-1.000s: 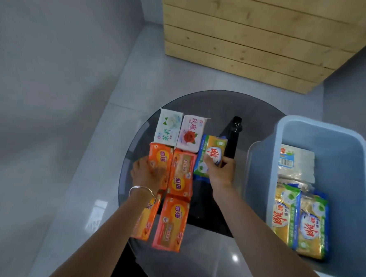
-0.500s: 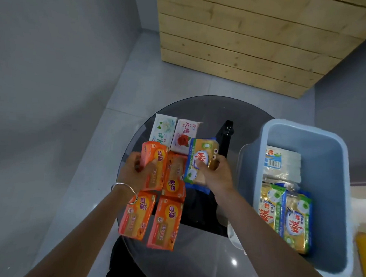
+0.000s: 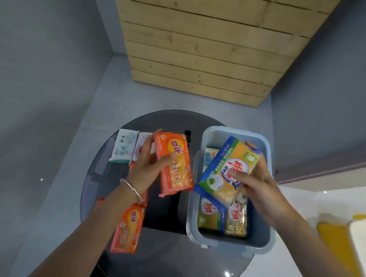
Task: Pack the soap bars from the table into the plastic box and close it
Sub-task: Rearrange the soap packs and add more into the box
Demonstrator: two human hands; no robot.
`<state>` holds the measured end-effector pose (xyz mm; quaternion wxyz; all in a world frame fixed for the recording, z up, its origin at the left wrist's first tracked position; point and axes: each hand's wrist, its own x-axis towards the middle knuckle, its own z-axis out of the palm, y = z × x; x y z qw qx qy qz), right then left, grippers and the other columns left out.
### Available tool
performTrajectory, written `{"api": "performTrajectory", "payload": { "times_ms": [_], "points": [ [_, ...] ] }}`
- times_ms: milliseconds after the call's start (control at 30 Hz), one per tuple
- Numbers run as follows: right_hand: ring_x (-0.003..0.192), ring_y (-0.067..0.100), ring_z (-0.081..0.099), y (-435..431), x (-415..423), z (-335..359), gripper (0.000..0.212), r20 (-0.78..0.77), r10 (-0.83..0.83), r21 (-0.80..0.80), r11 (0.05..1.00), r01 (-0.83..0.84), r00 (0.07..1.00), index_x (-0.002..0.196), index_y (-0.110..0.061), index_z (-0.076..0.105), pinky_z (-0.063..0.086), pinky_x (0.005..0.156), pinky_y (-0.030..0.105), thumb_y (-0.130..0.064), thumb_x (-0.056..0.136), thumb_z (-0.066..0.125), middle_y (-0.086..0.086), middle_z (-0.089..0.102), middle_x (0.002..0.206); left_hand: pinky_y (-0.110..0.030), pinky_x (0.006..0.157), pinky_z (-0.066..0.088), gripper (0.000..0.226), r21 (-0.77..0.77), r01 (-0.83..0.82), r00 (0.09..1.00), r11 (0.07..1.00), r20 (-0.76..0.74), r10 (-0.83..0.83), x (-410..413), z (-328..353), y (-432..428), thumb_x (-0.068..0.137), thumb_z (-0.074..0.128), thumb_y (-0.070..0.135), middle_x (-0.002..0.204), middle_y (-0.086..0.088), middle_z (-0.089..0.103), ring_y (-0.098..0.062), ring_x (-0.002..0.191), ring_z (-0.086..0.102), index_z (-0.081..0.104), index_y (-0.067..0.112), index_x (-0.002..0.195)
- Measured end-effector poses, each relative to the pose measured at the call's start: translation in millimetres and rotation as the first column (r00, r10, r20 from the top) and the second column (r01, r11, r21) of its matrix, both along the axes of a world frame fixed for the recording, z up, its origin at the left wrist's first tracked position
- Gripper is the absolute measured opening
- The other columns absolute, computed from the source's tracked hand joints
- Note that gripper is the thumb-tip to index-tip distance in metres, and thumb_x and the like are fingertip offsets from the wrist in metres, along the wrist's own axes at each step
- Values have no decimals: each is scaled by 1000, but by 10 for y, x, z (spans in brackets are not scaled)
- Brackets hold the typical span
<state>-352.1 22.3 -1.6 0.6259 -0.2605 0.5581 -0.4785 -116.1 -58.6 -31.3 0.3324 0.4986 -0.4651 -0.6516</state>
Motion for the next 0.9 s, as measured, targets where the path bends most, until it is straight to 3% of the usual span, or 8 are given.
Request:
{"api": "performTrajectory", "payload": {
  "times_ms": [100, 200, 367, 467, 533, 633, 767, 900],
  "points": [
    [97, 21, 72, 207, -352, 41, 50, -143, 6, -17, 1000, -9, 990, 109, -27, 58, 59, 69, 24, -24, 63, 78, 1, 76, 102, -6, 59, 49, 33, -51, 68, 997, 996, 48, -65, -314, -61, 118, 76, 65, 28, 99, 8, 64, 8, 79, 65, 46, 35, 102],
    [91, 16, 73, 364, -557, -39, 42, -280, 61, 2, 998, -63, 958, 107, -12, 54, 58, 68, 23, -22, 71, 74, 2, 77, 97, -8, 55, 48, 24, -71, 175, 982, 982, 87, -169, -567, -157, 246, 76, 65, 32, 84, 7, 65, 6, 70, 66, 46, 27, 89],
    [88, 1, 70, 514, -633, -223, 23, -495, 287, 76, 954, -289, 820, 94, -20, 57, 55, 65, 17, -19, 78, 74, -17, 75, 87, -20, 61, 55, 32, -122, 391, 896, 912, 275, -348, -790, -188, 346, 63, 61, 61, 84, 8, 69, -5, 76, 70, 44, 42, 82],
    [105, 11, 65, 547, -655, -357, 24, -584, 338, 113, 934, -339, 738, 90, -28, 55, 45, 100, 42, -29, 77, 75, -9, 75, 92, -34, 73, 58, 36, -169, 471, 842, 866, 380, -383, -821, -215, 318, 61, 61, 66, 90, 8, 69, -11, 87, 68, 44, 43, 82],
    [117, 19, 56, 556, -692, -433, 24, -654, 347, 145, 929, -340, 672, 87, -37, 53, 22, 112, 37, -39, 76, 74, -10, 74, 98, -46, 84, 53, 39, -148, 521, 794, 841, 445, -413, -820, -257, 295, 61, 62, 67, 98, 5, 68, -21, 99, 63, 44, 42, 85],
    [119, 17, 50, 543, -708, -472, 23, -741, 338, 146, 925, -351, 581, 85, -45, 53, 10, 105, 21, -45, 74, 73, -18, 68, 102, -41, 95, 40, 36, -167, 608, 682, 776, 610, -403, -798, -332, 270, 62, 55, 70, 101, 4, 62, -22, 104, 53, 44, 44, 84],
    [130, 13, 33, 444, -771, -523, 29, -885, 242, 72, 915, -397, 398, 97, -31, 71, -7, 116, 41, -43, 71, 77, -18, 49, 118, -33, 93, 27, 34, -154, 713, 522, 684, 768, -372, -812, -372, 236, 69, 60, 61, 102, 8, 46, -22, 114, 34, 56, 38, 94],
    [148, 23, 4, 353, -780, -612, 37, -955, 238, 132, 874, -468, 175, 109, -37, 70, -20, 112, 41, -53, 76, 67, -6, 33, 152, -41, 110, 13, 43, -93, 831, 300, 549, 906, -300, -859, -405, 167, 77, 57, 56, 132, 0, 43, -28, 131, 16, 62, 32, 111]
  ]
}}
